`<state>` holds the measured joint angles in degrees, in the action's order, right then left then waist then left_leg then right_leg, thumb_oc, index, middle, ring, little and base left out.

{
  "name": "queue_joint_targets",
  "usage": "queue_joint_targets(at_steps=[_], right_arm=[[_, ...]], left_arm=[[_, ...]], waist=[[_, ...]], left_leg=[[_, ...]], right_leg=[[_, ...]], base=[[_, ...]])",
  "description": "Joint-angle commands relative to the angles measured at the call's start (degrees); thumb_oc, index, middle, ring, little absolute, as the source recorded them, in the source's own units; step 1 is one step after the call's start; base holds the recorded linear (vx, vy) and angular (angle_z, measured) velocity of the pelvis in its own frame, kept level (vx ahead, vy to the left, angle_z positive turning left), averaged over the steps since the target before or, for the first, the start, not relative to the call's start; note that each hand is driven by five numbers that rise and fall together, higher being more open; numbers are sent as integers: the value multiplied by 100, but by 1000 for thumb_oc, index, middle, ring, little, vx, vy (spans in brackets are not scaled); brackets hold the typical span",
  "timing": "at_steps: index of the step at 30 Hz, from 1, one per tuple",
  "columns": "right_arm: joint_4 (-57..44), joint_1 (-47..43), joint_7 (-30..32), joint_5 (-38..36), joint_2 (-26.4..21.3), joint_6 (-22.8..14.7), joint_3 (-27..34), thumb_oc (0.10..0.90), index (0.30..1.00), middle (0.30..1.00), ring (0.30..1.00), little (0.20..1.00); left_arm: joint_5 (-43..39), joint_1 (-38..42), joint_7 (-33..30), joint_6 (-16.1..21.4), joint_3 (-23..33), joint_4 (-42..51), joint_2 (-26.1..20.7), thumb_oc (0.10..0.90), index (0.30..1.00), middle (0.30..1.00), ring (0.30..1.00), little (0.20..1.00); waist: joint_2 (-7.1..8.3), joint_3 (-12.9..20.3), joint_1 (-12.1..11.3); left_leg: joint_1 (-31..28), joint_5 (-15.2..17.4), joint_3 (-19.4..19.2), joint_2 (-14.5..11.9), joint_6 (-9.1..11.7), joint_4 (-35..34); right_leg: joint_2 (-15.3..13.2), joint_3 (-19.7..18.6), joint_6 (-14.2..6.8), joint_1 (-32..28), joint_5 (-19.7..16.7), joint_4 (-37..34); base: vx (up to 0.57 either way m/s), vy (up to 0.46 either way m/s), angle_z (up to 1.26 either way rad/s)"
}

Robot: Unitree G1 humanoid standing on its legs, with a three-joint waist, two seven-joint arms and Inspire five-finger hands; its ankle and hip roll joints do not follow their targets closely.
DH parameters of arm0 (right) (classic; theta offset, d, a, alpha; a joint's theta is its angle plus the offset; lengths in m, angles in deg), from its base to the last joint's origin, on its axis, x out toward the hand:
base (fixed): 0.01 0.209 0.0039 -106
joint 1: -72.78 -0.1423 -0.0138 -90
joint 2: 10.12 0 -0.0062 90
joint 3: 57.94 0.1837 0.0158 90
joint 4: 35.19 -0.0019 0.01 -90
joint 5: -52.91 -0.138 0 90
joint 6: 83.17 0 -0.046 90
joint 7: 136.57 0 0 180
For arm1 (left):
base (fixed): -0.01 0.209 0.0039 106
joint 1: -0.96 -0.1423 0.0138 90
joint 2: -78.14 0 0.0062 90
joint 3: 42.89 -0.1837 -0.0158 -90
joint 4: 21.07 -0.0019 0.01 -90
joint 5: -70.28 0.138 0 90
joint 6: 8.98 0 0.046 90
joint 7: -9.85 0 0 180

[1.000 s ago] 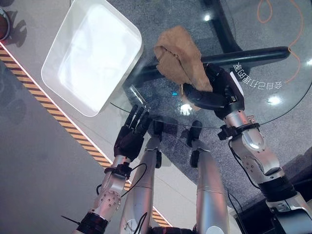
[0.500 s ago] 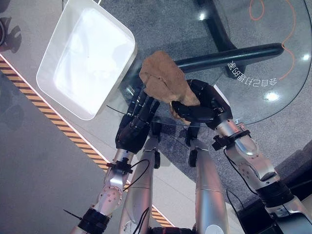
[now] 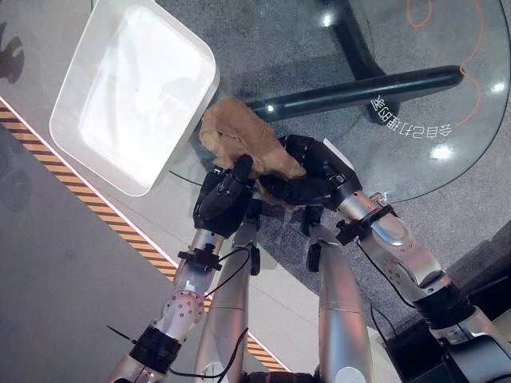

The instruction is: Wipe the table with a cloth and put it in the basket.

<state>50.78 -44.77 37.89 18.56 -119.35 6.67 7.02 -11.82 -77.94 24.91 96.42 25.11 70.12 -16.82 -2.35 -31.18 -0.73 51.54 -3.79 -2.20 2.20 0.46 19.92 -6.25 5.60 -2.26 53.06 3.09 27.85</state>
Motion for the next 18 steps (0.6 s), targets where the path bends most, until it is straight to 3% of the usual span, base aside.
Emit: queue_joint_targets(at_steps=[1, 6, 9, 10, 12, 13, 16, 18], right_arm=[[-1300, -340, -765, 486, -23, -171, -454, 100, 300, 300, 300, 200], [-1187, -389, -755, 1216, -272, 140, -764, 100, 300, 300, 300, 200], [-1164, -447, -713, 1116, -383, 124, -906, 100, 300, 300, 300, 200], [-1155, -349, -708, 1092, -355, 105, -945, 100, 300, 300, 300, 200], [-1155, -491, -647, 1073, -329, 66, -970, 100, 300, 300, 300, 200], [-1139, -437, -555, 1070, -267, 49, -1021, 100, 300, 300, 300, 200], [-1158, -487, -420, 1007, -230, 38, -1048, 100, 300, 300, 300, 200], [-1133, -614, -367, 1022, -192, 54, -1018, 100, 300, 300, 300, 200]], left_arm=[[137, -26, 259, 233, -34, 736, -30, 800, 900, 900, 900, 900], [95, -47, 315, 258, -40, 815, -92, 800, 900, 900, 900, 900], [72, -41, 276, 277, -99, 865, -129, 800, 900, 900, 900, 900], [69, -145, 268, 281, -153, 871, -128, 800, 900, 900, 900, 900], [56, -16, 249, 274, -150, 868, -130, 800, 900, 900, 900, 900], [84, -106, 216, 269, -229, 876, -114, 800, 900, 900, 900, 900], [74, -94, 207, 293, -250, 909, -68, 800, 900, 900, 900, 900], [25, 35, 233, 391, -193, 909, -52, 100, 300, 300, 300, 200]], waist=[[-72, 139, -48], [-77, 139, -84], [-81, 139, -98], [-91, 139, -112], [-88, 139, -103], [-103, 139, -122], [-105, 139, -124], [-103, 139, -113]], left_leg=[[-205, 499, -42, 409, -214, 193], [-204, 464, -29, 431, -201, 151], [-198, 456, -24, 436, -204, 155], [-402, 624, 2, 434, -191, 179], [-177, 453, -19, 442, -202, 166], [-373, 620, 7, 441, -189, 199], [-375, 626, 2, 444, -192, 212], [-171, 455, -22, 460, -213, 186]], right_leg=[[304, 22, -196, -188, -425, -616], [288, 62, -195, -206, -439, -669], [283, 84, -190, -201, -433, -655], [299, 69, -219, -382, -267, -598], [283, 85, -185, -181, -426, -646], [300, 65, -215, -355, -262, -580], [300, 61, -217, -357, -257, -574], [294, 80, -178, -165, -420, -623]], base=[[0, 0, 0], [0, 0, 0], [23, 1, 4], [9, 1, 4], [6, 0, 6], [54, 3, 5], [5, 2, 1], [-43, 3, -1]])
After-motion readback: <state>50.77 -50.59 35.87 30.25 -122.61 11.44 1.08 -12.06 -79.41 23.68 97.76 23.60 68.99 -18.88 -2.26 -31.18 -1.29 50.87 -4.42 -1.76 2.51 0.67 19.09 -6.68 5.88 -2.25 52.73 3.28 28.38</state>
